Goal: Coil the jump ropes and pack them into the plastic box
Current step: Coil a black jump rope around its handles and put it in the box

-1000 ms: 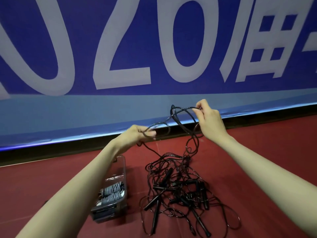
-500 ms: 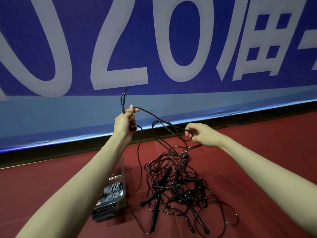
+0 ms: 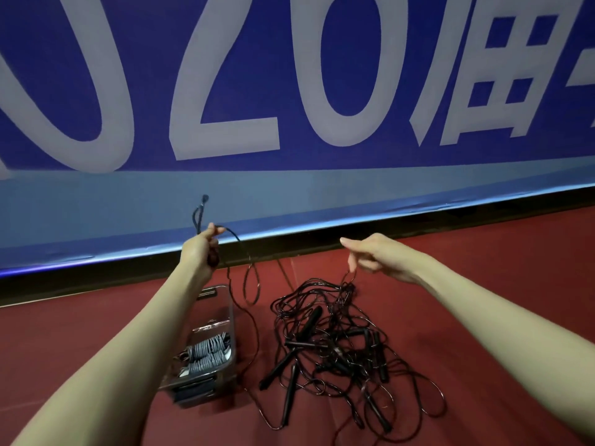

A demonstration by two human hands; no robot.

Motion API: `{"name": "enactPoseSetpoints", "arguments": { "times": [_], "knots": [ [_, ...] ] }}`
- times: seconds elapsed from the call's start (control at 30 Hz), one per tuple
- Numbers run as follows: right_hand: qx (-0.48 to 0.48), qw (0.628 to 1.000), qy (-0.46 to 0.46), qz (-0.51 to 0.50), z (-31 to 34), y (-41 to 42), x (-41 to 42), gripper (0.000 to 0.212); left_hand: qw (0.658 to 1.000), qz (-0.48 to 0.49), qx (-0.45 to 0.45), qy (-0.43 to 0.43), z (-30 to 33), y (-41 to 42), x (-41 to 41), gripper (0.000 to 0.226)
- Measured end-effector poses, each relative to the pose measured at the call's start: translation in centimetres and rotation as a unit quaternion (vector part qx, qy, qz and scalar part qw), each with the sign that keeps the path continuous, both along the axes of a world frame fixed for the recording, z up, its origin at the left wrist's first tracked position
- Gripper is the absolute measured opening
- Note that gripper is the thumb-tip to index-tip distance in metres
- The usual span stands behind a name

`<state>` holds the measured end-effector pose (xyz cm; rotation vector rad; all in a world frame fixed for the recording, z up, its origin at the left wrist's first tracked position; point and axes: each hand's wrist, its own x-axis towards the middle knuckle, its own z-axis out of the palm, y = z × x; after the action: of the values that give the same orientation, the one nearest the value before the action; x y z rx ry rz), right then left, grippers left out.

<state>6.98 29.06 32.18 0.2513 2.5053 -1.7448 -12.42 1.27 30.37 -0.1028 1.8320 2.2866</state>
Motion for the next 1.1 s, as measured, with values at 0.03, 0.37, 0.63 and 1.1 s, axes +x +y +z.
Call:
{"name": "enactPoseSetpoints", "arguments": {
  "times": [0.03, 0.37, 0.63, 1.1],
  "knots": [
    [0.017, 0.999, 0.015, -0.028, 0.0, 0.0, -0.1, 0.047, 0.999, -0.015, -0.03, -0.002, -0.4, -0.1, -0.1, 0.029],
    [0.046, 0.994, 0.072, -0.072, -1.4, -2.7, -1.4, 0.046, 0.939, -0.238, -0.103, 0.225, 6.9, 3.6, 5.1, 0.029],
    [0.142, 0.98, 0.133, -0.05, -1.2, -4.8, -2.2, 0.018, 0.941, -0.239, 0.007, 0.239, 10.8, 5.2, 7.3, 0.03],
    [-0.116, 0.981, 0.157, -0.001, 3.0, -2.2, -0.3, 0.043, 0.853, -0.26, -0.435, 0.126, 0.3, 3.7, 3.7, 0.048]
  ]
}}
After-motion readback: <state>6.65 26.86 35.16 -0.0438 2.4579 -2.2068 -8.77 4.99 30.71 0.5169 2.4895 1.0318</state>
